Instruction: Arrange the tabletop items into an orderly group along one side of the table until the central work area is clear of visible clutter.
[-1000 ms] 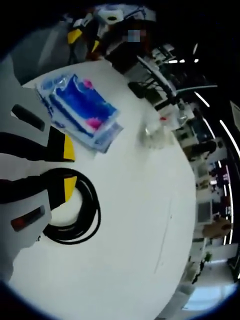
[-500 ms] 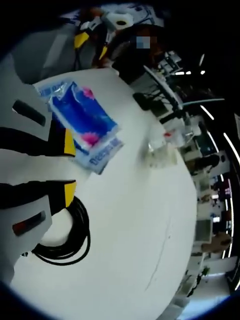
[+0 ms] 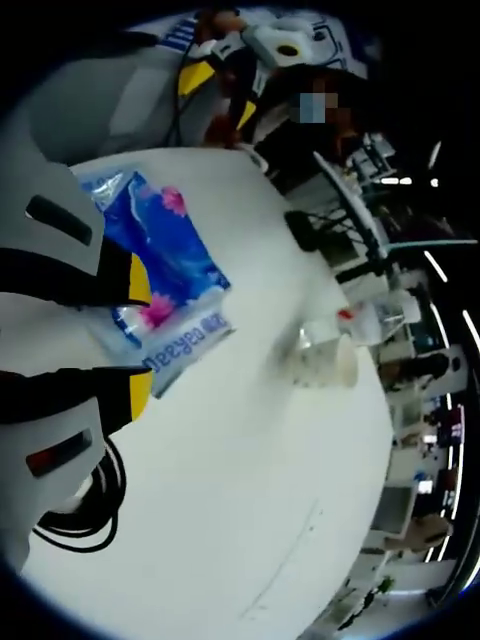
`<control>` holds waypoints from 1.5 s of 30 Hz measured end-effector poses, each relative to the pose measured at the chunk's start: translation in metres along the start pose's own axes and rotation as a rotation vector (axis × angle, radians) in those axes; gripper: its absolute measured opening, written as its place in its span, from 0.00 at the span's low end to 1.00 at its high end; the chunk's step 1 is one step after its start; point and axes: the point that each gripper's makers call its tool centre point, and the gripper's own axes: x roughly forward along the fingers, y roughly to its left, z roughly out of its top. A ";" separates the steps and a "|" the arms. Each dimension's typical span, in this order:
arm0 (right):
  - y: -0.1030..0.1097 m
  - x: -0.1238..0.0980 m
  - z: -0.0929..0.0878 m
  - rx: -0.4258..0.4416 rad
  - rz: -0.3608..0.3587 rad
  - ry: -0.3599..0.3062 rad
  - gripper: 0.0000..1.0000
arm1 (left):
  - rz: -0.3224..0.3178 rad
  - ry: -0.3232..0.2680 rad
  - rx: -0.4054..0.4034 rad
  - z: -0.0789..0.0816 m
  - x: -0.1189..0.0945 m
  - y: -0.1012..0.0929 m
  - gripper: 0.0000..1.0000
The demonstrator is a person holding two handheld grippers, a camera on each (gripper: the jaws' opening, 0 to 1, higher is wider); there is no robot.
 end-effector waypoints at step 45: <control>-0.090 -0.089 -0.025 0.373 -0.230 -0.217 0.00 | -0.065 0.032 0.024 0.012 0.024 -0.022 0.53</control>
